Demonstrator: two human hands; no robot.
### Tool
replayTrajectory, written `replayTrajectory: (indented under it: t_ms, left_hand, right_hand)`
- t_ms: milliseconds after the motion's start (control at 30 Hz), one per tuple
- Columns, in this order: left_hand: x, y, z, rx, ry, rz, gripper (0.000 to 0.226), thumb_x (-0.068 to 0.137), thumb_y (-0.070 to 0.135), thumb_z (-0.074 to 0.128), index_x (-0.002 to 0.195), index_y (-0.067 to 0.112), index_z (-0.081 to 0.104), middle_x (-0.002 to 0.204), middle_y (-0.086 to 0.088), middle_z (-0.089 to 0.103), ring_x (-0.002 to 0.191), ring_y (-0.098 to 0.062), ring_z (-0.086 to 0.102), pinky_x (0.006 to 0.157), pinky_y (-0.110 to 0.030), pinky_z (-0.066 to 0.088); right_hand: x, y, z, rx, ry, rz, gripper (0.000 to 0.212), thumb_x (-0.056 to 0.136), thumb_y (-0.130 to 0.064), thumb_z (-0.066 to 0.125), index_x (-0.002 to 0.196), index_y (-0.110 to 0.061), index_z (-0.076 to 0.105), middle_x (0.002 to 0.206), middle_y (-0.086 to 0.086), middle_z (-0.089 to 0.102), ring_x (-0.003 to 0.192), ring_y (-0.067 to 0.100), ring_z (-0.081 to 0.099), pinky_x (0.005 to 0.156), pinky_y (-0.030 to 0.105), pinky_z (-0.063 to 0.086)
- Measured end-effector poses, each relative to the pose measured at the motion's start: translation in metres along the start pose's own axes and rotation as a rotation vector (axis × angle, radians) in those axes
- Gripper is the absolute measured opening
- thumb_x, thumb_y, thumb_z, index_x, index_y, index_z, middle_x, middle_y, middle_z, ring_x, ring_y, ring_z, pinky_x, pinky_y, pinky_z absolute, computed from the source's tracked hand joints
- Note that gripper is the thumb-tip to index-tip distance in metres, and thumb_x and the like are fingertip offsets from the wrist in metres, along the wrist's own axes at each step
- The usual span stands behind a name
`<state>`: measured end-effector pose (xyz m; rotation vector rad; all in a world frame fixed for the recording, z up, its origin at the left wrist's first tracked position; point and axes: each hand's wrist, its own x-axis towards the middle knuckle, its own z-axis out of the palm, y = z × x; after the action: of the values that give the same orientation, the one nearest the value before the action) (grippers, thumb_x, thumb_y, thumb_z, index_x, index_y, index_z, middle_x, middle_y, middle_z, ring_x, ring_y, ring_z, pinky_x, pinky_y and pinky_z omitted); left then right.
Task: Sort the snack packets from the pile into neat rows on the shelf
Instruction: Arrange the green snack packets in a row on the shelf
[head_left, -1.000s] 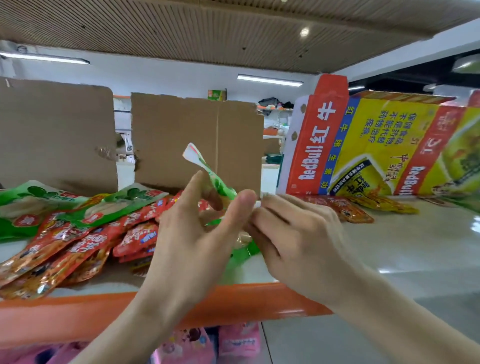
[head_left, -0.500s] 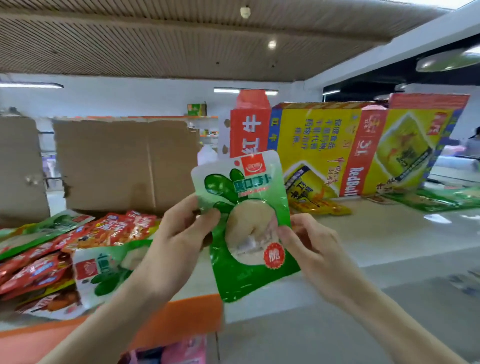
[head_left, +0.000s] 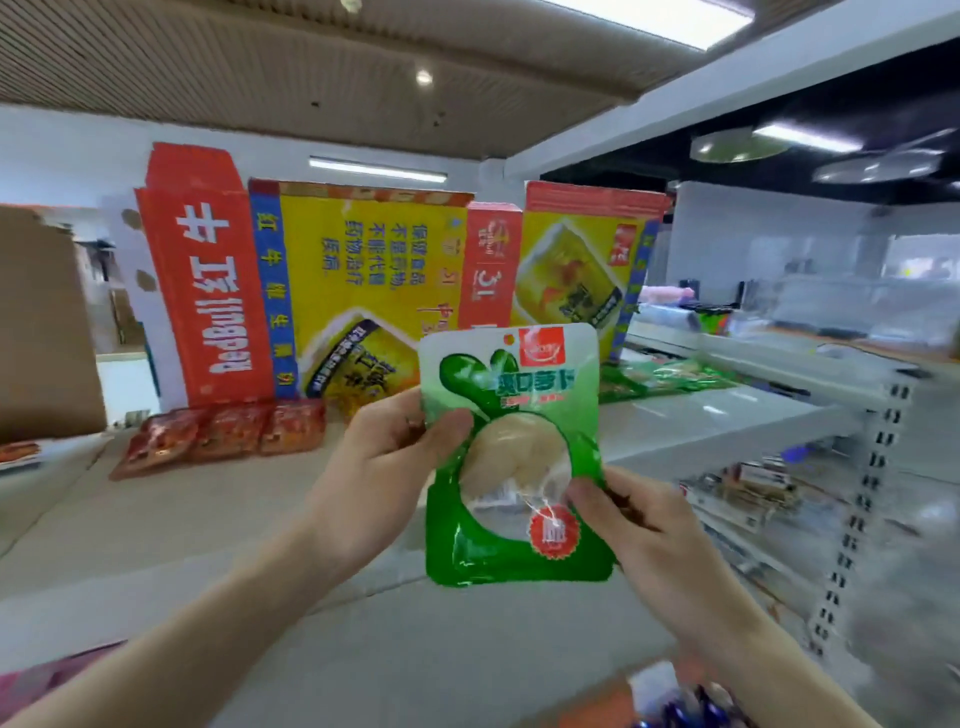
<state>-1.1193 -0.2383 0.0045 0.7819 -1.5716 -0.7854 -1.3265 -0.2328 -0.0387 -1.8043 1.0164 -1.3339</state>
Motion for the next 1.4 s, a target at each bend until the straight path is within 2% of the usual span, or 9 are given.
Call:
replayTrajectory:
  t_ms: [233, 367, 633, 767, 867, 1033, 1167, 1300, 1400]
  left_hand:
    - [0.013, -0.017, 0.090, -0.077, -0.064, -0.153, 0.024, 0.097, 0.003, 0.053, 0.091, 0.012, 0.075, 0.096, -0.002, 0.077, 0.087, -0.014, 0.071, 0.083, -0.028, 0.056]
    - [0.029, -0.022, 0.120, -0.062, -0.097, -0.187, 0.023, 0.096, 0.002, 0.054, 0.090, 0.012, 0.075, 0.092, 0.000, 0.077, 0.083, -0.010, 0.070, 0.077, -0.022, 0.055]
    - [0.080, -0.037, 0.179, -0.063, -0.147, -0.224, 0.022, 0.098, 0.007, 0.055, 0.089, 0.013, 0.074, 0.094, -0.006, 0.076, 0.083, -0.018, 0.067, 0.084, -0.039, 0.055]
    - [0.114, -0.049, 0.197, 0.022, -0.218, -0.219, 0.025, 0.101, 0.010, 0.050, 0.090, 0.013, 0.072, 0.083, 0.005, 0.075, 0.074, -0.006, 0.063, 0.065, -0.017, 0.046]
    - [0.139, -0.060, 0.202, 0.070, -0.202, -0.188, 0.023, 0.101, 0.011, 0.050, 0.091, 0.008, 0.070, 0.092, -0.013, 0.073, 0.078, -0.018, 0.057, 0.075, -0.034, 0.045]
    - [0.183, -0.065, 0.206, 0.150, -0.136, -0.164, 0.030, 0.101, 0.010, 0.051, 0.076, 0.017, 0.066, 0.070, 0.011, 0.066, 0.068, -0.007, 0.056, 0.071, -0.028, 0.046]
    - [0.214, -0.080, 0.214, 0.180, -0.114, -0.150, 0.019, 0.099, 0.012, 0.053, 0.088, 0.010, 0.068, 0.094, -0.015, 0.070, 0.092, -0.039, 0.063, 0.090, -0.055, 0.050]
    - [0.234, -0.095, 0.231, 0.194, -0.063, -0.174, 0.017, 0.098, 0.009, 0.055, 0.089, 0.007, 0.070, 0.098, -0.020, 0.069, 0.095, -0.041, 0.064, 0.091, -0.060, 0.050]
    - [0.254, -0.102, 0.244, 0.203, -0.009, -0.188, 0.026, 0.097, 0.009, 0.056, 0.082, 0.021, 0.074, 0.084, -0.010, 0.072, 0.074, -0.033, 0.061, 0.073, -0.048, 0.053]
  right_hand:
    - [-0.020, 0.029, -0.079, -0.018, 0.141, 0.033, 0.040, 0.084, -0.041, 0.053, 0.076, -0.004, 0.064, 0.055, 0.001, 0.050, 0.051, 0.016, 0.043, 0.046, 0.023, 0.032]
    - [-0.025, 0.045, -0.102, 0.016, 0.186, 0.093, 0.035, 0.084, -0.039, 0.056, 0.075, -0.006, 0.065, 0.058, 0.006, 0.054, 0.053, 0.017, 0.049, 0.049, 0.026, 0.038]
    - [-0.005, 0.058, -0.166, -0.191, 0.283, 0.070, 0.035, 0.091, -0.037, 0.054, 0.077, -0.009, 0.068, 0.063, 0.009, 0.063, 0.056, 0.022, 0.056, 0.052, 0.034, 0.040]
    - [0.018, 0.075, -0.192, -0.221, 0.319, 0.050, 0.033, 0.097, -0.026, 0.056, 0.069, -0.010, 0.064, 0.061, 0.017, 0.057, 0.054, 0.024, 0.049, 0.053, 0.037, 0.036]
    - [0.043, 0.087, -0.206, -0.243, 0.303, 0.049, 0.034, 0.097, -0.025, 0.057, 0.071, -0.006, 0.065, 0.062, 0.019, 0.059, 0.054, 0.022, 0.049, 0.053, 0.034, 0.033]
    - [0.094, 0.102, -0.219, -0.227, 0.273, 0.028, 0.035, 0.092, -0.039, 0.060, 0.077, -0.008, 0.067, 0.068, 0.020, 0.064, 0.066, 0.044, 0.058, 0.057, 0.056, 0.046]
    - [0.124, 0.115, -0.232, -0.238, 0.195, 0.042, 0.039, 0.091, -0.042, 0.058, 0.083, -0.006, 0.069, 0.076, 0.016, 0.070, 0.077, 0.043, 0.064, 0.071, 0.062, 0.051]
    - [0.147, 0.126, -0.261, -0.321, 0.150, 0.030, 0.032, 0.096, -0.024, 0.059, 0.070, -0.008, 0.068, 0.065, -0.001, 0.067, 0.063, 0.020, 0.061, 0.059, 0.036, 0.049]
    - [0.170, 0.129, -0.286, -0.436, 0.069, 0.013, 0.037, 0.096, -0.024, 0.060, 0.064, -0.005, 0.062, 0.051, -0.008, 0.050, 0.049, 0.007, 0.042, 0.050, 0.021, 0.031]
